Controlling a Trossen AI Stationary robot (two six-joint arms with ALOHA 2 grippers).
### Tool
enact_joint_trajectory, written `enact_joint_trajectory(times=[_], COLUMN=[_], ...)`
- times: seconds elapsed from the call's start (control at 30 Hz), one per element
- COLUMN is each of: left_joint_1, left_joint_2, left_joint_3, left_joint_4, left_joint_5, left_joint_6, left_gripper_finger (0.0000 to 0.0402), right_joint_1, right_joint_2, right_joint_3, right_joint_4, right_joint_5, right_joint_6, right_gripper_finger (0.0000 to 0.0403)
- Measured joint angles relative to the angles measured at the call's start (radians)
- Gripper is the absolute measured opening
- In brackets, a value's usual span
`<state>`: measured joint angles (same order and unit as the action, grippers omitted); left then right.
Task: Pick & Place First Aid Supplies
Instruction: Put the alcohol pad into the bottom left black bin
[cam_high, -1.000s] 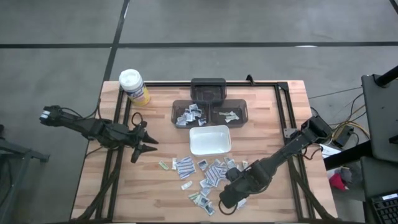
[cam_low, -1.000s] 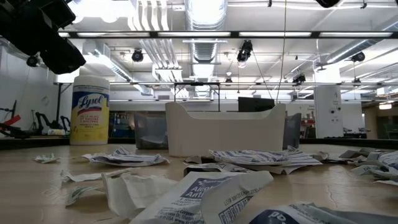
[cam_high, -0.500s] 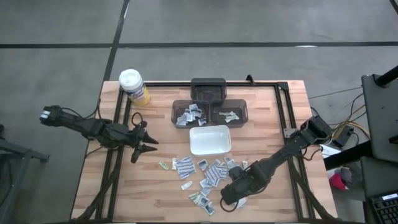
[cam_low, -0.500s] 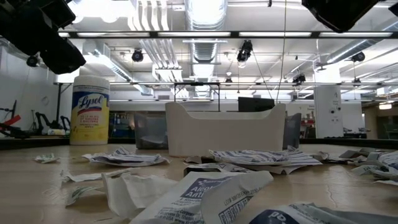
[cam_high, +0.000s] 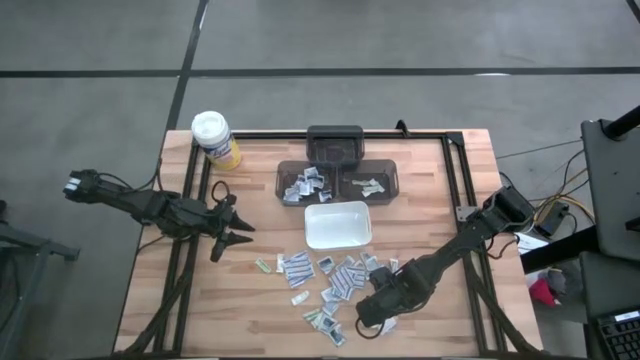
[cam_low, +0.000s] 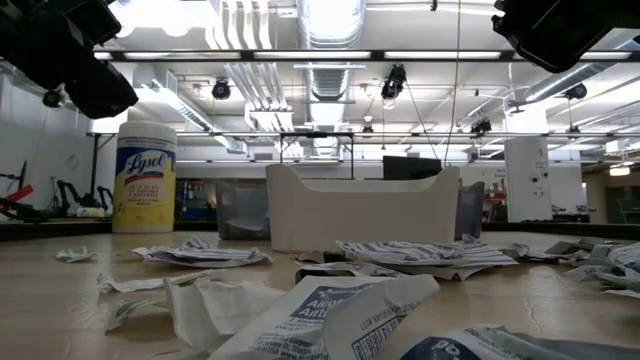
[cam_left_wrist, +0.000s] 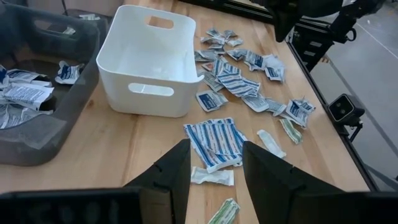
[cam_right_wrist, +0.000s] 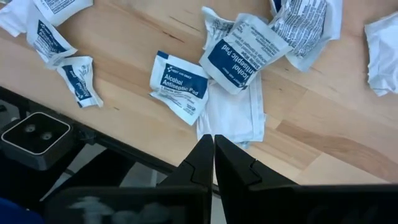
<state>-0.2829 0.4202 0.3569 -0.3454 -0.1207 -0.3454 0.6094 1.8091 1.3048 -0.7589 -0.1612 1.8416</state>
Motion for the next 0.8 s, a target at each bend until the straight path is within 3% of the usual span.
enact_joint_trajectory(times=[0.37, 0.8], left_joint_1=[0.000, 0.000], left_joint_2=[0.000, 0.000], left_joint_3=[0.000, 0.000], left_joint_4=[0.000, 0.001], left_joint_5=[-0.009, -0.011], left_joint_6=[0.006, 0.006], left_gripper_finger=[0.0138, 0.0138], right_joint_1=[0.000, -0.001], right_joint_2=[0.000, -0.001], right_joint_3=[0.000, -0.011], right_joint_4=[0.006, 0.008], right_joint_5=[0.003, 0.007], right_joint_6=[-0.001, 0.047], right_gripper_finger=[0.0021, 0.0157])
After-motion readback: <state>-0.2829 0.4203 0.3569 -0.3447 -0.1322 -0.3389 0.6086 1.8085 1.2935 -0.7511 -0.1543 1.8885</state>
